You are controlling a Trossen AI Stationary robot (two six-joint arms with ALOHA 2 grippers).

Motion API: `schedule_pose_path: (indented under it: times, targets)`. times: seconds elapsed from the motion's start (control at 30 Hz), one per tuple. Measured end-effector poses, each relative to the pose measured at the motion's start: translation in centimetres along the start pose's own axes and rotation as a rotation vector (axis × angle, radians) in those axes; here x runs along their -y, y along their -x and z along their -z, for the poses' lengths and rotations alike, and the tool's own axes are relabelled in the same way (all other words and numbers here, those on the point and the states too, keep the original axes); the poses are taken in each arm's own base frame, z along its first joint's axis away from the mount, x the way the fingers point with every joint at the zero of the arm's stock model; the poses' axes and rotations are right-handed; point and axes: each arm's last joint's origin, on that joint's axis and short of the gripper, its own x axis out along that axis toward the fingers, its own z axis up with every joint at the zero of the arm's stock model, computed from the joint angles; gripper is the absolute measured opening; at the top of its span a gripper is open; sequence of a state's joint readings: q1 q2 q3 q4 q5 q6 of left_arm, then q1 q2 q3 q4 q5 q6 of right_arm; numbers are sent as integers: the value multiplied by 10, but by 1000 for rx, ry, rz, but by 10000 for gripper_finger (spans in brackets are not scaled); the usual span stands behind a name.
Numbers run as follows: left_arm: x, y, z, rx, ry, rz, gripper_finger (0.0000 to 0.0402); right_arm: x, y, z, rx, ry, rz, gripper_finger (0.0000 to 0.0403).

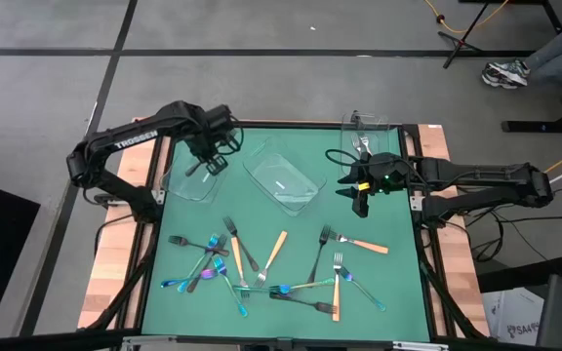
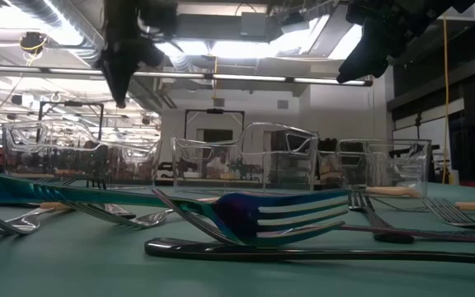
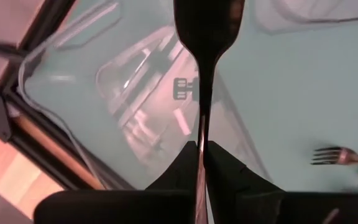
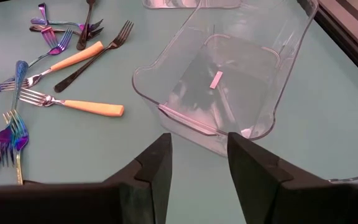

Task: Sort silverware by color (type)
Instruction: Put the black fork into the left transparent bin

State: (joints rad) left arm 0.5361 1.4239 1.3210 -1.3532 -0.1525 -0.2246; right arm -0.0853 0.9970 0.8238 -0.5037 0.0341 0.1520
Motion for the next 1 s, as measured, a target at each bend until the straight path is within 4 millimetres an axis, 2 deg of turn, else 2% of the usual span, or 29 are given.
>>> schedule_pose_path:
  times: [0.23,0.57,0.77,1.0]
  targets:
    - [-14,-44,8,-85,-10,-16,7,0,0,0,0,0,0,143]
    - [-24,-101,24,-106,3,-11,8,0,0,0,0,0,0,143]
    - [-30,-123,33,-100,39,-14,9,0,0,0,0,0,0,143]
    - [-32,-137,40,-98,57,-16,9,0,0,0,0,0,0,143]
